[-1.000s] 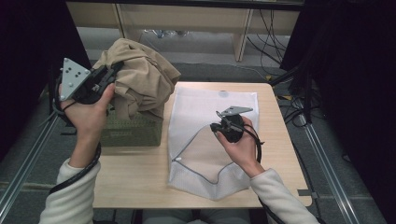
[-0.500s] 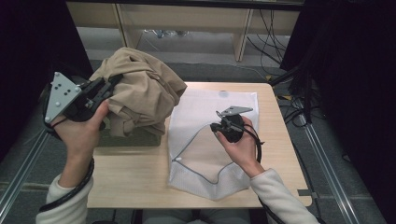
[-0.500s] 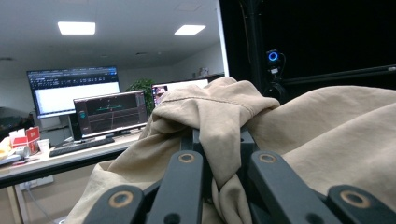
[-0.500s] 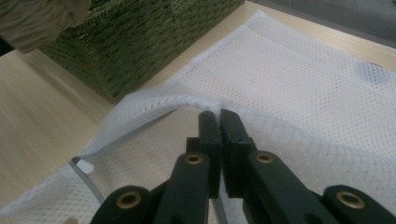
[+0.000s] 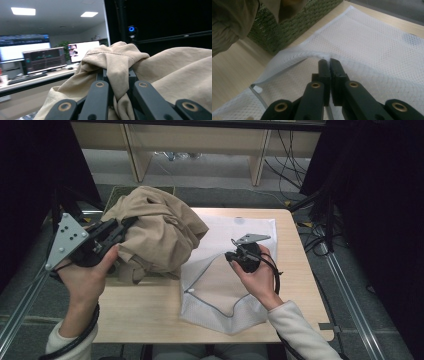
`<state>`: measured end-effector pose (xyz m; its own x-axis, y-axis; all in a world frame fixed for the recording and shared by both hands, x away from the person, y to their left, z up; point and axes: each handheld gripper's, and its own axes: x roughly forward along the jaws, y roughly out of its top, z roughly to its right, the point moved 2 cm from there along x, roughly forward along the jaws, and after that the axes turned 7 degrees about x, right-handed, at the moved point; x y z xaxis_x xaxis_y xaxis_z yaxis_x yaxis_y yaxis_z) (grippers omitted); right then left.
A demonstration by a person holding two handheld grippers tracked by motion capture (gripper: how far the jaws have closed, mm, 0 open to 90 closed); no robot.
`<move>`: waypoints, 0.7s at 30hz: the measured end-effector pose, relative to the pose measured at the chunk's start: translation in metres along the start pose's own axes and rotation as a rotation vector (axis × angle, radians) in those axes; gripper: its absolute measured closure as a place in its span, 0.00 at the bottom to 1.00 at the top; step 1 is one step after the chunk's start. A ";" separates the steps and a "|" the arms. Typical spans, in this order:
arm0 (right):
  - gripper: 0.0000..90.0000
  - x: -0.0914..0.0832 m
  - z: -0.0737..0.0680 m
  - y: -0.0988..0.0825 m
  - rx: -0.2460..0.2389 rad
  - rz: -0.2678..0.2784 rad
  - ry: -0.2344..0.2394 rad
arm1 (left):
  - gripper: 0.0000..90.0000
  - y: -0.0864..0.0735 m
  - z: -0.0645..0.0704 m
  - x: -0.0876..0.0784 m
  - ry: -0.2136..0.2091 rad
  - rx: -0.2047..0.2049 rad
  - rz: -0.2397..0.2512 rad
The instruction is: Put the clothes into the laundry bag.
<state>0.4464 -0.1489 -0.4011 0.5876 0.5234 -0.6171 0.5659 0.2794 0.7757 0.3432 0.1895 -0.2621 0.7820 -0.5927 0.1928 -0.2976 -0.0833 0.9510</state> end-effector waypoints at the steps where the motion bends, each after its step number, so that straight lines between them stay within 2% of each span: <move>1: 1.00 0.000 0.000 0.000 -0.001 0.001 -0.001 | 0.95 0.001 0.002 -0.002 -0.013 0.001 0.002; 3: 1.00 0.000 0.000 0.000 0.000 0.000 0.001 | 0.95 0.003 0.010 -0.009 -0.053 -0.018 -0.001; 4: 1.00 0.000 0.000 0.000 0.000 -0.004 0.002 | 0.95 0.003 0.010 -0.009 -0.053 -0.018 -0.001; 5: 1.00 -0.001 0.000 0.000 0.000 -0.005 0.002 | 0.95 0.005 0.014 -0.014 -0.080 -0.027 0.004; 6: 1.00 -0.001 0.000 0.000 0.000 -0.005 0.002 | 0.95 0.005 0.014 -0.014 -0.080 -0.027 0.004; 7: 1.00 -0.001 0.000 0.000 0.007 -0.006 0.002 | 0.95 0.007 0.019 -0.019 -0.110 -0.043 0.006; 8: 1.00 -0.001 0.000 0.000 0.002 -0.005 0.003 | 0.95 0.007 0.019 -0.019 -0.110 -0.043 0.006; 9: 1.00 0.000 -0.001 0.000 0.004 0.001 0.000 | 0.95 0.010 0.023 -0.023 -0.141 -0.039 0.009; 11: 1.00 -0.001 -0.002 0.000 0.025 -0.008 -0.001 | 0.95 0.013 0.027 -0.026 -0.174 -0.044 0.007; 13: 1.00 0.000 -0.001 0.000 0.017 -0.004 -0.001 | 0.95 0.014 0.029 -0.027 -0.183 -0.036 0.012; 15: 1.00 0.000 -0.001 0.000 0.012 -0.005 -0.003 | 0.95 0.015 0.036 -0.027 -0.235 -0.046 0.001; 16: 1.00 0.000 -0.001 0.000 0.012 -0.005 -0.003 | 0.95 0.015 0.036 -0.027 -0.235 -0.046 0.001; 17: 1.00 0.000 -0.001 0.000 0.012 -0.006 -0.003 | 0.95 0.015 0.041 -0.026 -0.270 -0.045 -0.016; 19: 1.00 0.000 -0.001 0.000 0.015 -0.006 -0.001 | 0.95 0.013 0.044 -0.026 -0.278 -0.056 -0.029; 21: 1.00 -0.001 -0.001 0.001 0.010 -0.008 0.001 | 0.95 0.008 0.053 -0.021 -0.324 -0.052 -0.063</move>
<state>0.4460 -0.1487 -0.4001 0.5820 0.5221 -0.6235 0.5765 0.2758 0.7691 0.2952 0.1594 -0.2710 0.5803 -0.8126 0.0546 -0.2197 -0.0917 0.9713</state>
